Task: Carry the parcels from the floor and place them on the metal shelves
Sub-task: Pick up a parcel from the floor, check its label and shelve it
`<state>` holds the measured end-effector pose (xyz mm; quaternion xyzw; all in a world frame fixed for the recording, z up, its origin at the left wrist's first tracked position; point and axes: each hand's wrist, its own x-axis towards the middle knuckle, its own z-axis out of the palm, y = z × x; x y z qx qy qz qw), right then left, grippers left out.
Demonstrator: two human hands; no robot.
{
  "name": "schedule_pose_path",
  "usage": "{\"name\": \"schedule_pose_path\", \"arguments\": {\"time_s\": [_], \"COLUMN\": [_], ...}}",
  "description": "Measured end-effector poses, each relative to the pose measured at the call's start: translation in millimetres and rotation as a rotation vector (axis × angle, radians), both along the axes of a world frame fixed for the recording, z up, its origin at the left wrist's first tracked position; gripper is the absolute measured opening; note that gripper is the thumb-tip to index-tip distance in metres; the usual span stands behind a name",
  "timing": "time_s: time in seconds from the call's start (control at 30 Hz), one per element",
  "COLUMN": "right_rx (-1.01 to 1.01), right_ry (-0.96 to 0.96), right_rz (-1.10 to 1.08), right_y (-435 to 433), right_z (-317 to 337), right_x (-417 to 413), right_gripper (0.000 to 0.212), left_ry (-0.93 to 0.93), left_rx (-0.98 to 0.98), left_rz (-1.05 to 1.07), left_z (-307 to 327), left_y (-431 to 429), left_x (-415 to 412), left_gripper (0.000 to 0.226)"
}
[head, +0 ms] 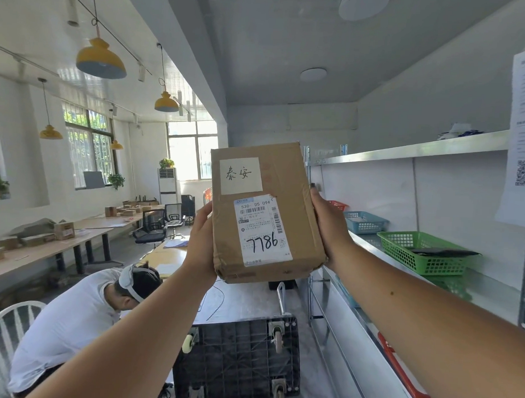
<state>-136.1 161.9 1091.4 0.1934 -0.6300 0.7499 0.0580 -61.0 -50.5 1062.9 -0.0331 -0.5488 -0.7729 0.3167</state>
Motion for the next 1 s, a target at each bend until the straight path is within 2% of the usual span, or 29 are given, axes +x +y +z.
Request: {"name": "schedule_pose_path", "arguments": {"time_s": [0.07,0.2,0.33,0.47,0.6,0.73,1.0], "right_rx": [0.036,0.047,0.035,-0.063,-0.073,-0.079,-0.064], "right_ry": [0.022,0.045,0.041,-0.026,-0.049,-0.032,-0.037], "right_rz": [-0.039,-0.059,-0.004,0.104,0.146,0.152,0.093], "right_y": [-0.9,-1.4,-1.4,0.8,5.2,10.0,25.0], "right_z": [-0.2,-7.1,-14.5,-16.6,-14.5,-16.6,-19.9], "right_x": [2.0,1.8,-2.7,-4.9,-4.7,-7.5,-1.3], "right_gripper": [0.06,0.052,0.059,0.065,0.057,0.049,0.046], "left_ry": [0.001,-0.011,-0.005,-0.01,-0.009,-0.002,-0.029], "left_rx": [0.001,0.001,-0.007,-0.022,0.015,-0.019,-0.019], "left_rz": [0.008,0.023,0.013,0.02,0.007,0.013,0.001], "left_z": [-2.8,-9.4,-8.1,-2.5,-1.2,-1.6,-7.0], "left_y": [0.0,0.0,2.7,4.6,4.2,6.9,15.0], "left_x": [0.1,0.9,1.4,1.4,1.2,0.1,-7.8], "left_gripper": [0.034,0.031,0.027,0.027,0.036,0.026,0.028]}}
